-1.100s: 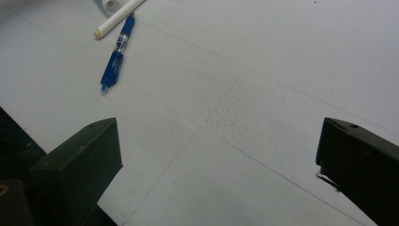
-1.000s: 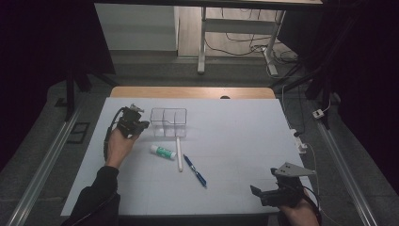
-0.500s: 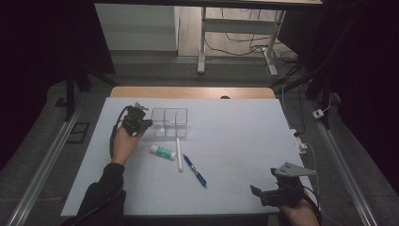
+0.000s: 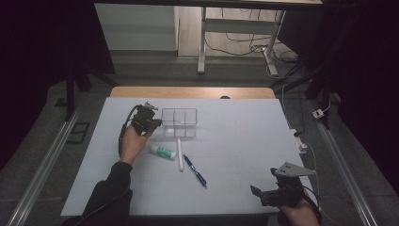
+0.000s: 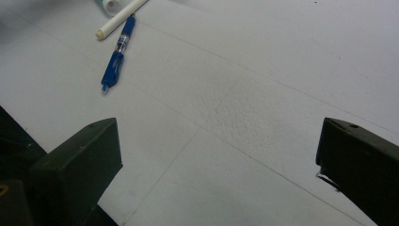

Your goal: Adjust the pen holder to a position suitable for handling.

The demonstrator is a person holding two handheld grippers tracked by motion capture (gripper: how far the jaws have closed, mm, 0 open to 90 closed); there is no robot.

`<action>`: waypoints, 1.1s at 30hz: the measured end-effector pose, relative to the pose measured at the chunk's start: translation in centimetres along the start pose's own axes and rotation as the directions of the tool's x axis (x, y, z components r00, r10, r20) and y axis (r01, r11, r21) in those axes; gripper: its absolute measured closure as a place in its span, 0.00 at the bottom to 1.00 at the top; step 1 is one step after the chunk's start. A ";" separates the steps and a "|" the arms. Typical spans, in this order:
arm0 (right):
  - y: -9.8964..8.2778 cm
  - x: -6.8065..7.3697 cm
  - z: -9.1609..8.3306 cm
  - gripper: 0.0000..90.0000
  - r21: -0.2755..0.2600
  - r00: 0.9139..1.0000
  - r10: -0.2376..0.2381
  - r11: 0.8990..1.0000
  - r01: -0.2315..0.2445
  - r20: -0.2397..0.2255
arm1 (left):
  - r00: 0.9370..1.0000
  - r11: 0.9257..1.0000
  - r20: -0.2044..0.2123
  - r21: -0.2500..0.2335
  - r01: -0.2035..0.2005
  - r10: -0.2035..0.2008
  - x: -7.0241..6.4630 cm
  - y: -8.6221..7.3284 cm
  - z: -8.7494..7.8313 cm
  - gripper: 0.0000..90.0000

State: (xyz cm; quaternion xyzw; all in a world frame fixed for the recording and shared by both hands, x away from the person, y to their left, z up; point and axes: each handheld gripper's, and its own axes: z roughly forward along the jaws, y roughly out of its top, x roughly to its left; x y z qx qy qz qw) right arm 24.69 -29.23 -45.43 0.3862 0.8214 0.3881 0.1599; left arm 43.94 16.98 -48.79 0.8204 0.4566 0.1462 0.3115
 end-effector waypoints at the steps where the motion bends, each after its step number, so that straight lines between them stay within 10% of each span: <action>1: 0.0 0.0 0.0 0.00 0.000 1.000 0.000 1.000 0.000 0.000 | 1.000 1.000 0.002 0.001 -0.002 0.002 -0.1 0.1 0.1 0.98; 33: 0.0 0.0 0.0 0.00 0.002 1.000 -0.002 1.000 0.002 -0.006 | 0.996 0.998 0.067 -0.017 -0.056 0.057 -3.7 3.0 2.0 0.98</action>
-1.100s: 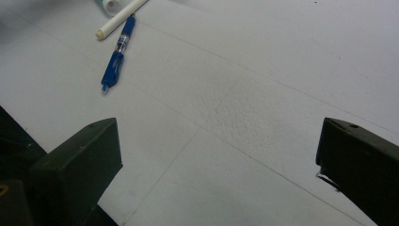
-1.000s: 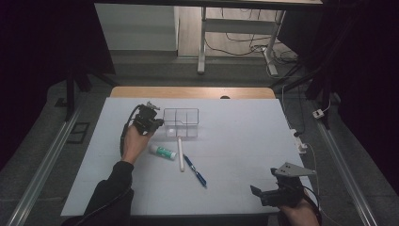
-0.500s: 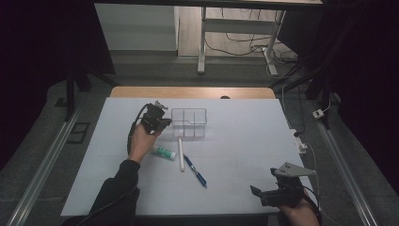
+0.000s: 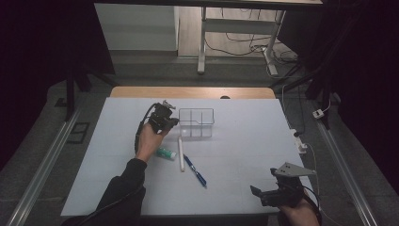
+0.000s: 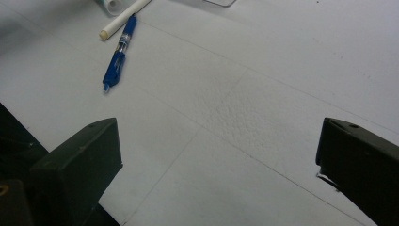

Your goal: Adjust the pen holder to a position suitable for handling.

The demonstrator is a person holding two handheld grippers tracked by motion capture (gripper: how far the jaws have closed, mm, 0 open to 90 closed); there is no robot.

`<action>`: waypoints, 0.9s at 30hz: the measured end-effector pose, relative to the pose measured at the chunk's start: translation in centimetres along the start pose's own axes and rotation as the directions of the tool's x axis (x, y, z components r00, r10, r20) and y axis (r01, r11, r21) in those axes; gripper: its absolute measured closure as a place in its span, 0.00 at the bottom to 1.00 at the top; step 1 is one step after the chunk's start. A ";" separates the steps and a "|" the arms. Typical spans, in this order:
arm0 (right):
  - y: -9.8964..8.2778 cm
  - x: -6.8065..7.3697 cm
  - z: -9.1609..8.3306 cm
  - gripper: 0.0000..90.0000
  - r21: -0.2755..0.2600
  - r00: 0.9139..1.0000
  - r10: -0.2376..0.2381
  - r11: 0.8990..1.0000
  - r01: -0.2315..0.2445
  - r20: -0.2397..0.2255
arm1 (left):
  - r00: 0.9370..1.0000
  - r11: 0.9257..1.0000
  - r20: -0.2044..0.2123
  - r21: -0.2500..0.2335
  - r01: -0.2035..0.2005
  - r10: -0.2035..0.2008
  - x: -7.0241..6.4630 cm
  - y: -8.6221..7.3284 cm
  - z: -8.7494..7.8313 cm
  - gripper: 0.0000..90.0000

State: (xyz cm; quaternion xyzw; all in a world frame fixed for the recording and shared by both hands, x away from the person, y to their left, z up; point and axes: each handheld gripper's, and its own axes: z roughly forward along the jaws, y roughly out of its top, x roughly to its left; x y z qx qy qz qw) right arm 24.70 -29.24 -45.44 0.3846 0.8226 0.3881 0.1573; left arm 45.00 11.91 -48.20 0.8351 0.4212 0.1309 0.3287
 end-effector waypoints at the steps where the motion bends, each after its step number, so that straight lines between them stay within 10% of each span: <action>1: 0.0 0.0 0.0 0.00 0.000 1.000 0.000 1.000 0.000 0.000 | 1.000 1.000 0.003 0.000 -0.007 0.007 -0.2 0.2 0.1 0.99; 10: 0.6 0.3 0.5 0.00 0.019 1.000 0.025 0.999 -0.025 0.006 | 1.000 1.000 0.010 -0.002 0.002 -0.002 -0.2 0.4 0.4 0.98; 19: 5.2 0.2 4.2 0.00 -0.003 0.998 -0.015 1.000 0.014 -0.057 | 1.000 1.000 0.009 -0.006 0.017 -0.017 0.3 0.7 0.8 0.98; 27: 9.4 -1.7 9.0 0.33 0.023 0.996 -0.070 0.997 0.072 -0.050 | 1.000 1.000 0.002 -0.003 0.031 -0.031 0.8 0.9 1.5 0.98</action>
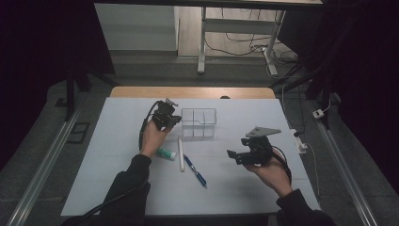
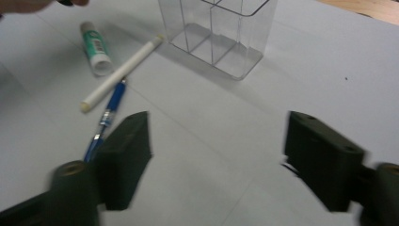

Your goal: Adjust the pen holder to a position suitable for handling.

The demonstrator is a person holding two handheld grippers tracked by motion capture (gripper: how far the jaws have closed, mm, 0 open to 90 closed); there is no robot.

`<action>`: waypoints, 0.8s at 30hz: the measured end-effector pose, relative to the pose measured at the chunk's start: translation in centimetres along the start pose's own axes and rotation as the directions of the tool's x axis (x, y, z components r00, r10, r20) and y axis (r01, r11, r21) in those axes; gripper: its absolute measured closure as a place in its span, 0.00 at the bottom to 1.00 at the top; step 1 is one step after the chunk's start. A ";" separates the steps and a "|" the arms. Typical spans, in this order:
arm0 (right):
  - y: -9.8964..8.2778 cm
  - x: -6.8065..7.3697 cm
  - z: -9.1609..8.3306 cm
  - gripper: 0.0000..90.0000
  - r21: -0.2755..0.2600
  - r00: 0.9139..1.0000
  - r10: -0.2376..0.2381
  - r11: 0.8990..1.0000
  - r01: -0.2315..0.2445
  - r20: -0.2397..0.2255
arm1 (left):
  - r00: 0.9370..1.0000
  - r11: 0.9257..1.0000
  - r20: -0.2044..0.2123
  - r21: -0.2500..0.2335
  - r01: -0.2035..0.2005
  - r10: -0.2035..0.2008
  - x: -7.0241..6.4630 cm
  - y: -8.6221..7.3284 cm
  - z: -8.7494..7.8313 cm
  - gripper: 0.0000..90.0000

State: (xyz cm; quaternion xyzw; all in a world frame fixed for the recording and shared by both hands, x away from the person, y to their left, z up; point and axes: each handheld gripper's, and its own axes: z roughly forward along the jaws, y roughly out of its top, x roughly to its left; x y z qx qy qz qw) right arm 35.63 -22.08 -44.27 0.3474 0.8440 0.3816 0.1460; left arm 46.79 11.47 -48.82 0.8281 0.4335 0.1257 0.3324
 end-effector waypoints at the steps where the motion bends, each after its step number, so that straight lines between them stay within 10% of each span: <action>1: 0.4 -0.4 0.7 0.37 0.006 1.000 -0.003 1.000 0.003 0.013 | 1.000 1.000 -0.004 0.002 0.000 0.000 0.1 0.0 0.2 0.98; 11: 3.2 -3.9 6.3 0.97 0.061 1.000 -0.001 0.998 0.002 -0.018 | 1.000 1.000 -0.012 -0.011 0.011 -0.011 0.6 0.5 0.8 0.98; 24: 5.5 -5.7 11.2 0.99 0.041 0.999 0.018 0.999 -0.019 0.036 | 1.000 1.000 -0.016 -0.005 -0.001 0.001 0.7 1.2 1.5 0.98</action>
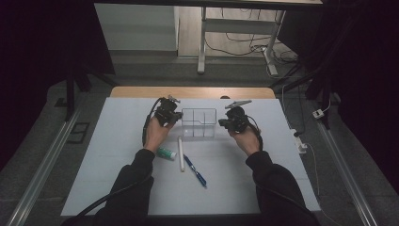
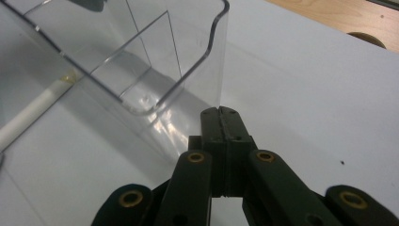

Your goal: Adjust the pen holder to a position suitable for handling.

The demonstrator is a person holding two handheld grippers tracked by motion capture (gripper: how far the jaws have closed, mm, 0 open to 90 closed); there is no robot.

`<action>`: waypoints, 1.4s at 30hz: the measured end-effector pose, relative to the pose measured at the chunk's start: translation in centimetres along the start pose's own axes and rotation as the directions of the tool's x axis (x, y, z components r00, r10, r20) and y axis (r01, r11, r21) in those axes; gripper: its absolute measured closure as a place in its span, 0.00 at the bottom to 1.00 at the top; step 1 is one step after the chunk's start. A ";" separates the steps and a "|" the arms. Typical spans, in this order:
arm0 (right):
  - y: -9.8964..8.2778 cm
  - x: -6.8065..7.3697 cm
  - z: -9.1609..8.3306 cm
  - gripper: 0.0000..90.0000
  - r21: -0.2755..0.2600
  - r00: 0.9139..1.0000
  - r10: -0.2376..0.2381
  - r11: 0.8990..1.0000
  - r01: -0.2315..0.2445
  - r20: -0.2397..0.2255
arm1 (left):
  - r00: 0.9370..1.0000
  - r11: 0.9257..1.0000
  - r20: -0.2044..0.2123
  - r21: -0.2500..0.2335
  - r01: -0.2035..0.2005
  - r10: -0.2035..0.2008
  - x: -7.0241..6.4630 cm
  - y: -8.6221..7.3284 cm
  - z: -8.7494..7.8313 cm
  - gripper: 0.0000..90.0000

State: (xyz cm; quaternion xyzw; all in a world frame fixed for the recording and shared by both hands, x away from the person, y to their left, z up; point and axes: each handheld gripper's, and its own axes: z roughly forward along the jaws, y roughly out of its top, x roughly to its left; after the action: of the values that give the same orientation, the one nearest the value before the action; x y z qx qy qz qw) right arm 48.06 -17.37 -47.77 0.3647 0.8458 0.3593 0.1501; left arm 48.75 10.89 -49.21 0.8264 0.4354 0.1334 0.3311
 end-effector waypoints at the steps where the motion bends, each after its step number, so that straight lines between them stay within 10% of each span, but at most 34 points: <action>1: 0.1 0.0 0.1 0.99 -0.001 1.000 0.006 1.000 -0.006 0.004 | 1.000 1.000 0.004 0.003 -0.007 0.007 -0.3 0.0 0.1 0.98; 42: 0.2 -1.3 1.9 1.00 0.018 1.000 -0.023 1.000 0.023 0.006 | 0.998 0.997 -0.004 0.052 -0.061 0.061 -2.0 -0.3 0.5 0.99</action>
State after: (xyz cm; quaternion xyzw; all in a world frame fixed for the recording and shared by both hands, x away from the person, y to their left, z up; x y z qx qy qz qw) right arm 50.04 -17.29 -48.98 0.3575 0.8527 0.3487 0.1536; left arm 47.68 9.17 -49.67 0.8473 0.4140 0.1344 0.3043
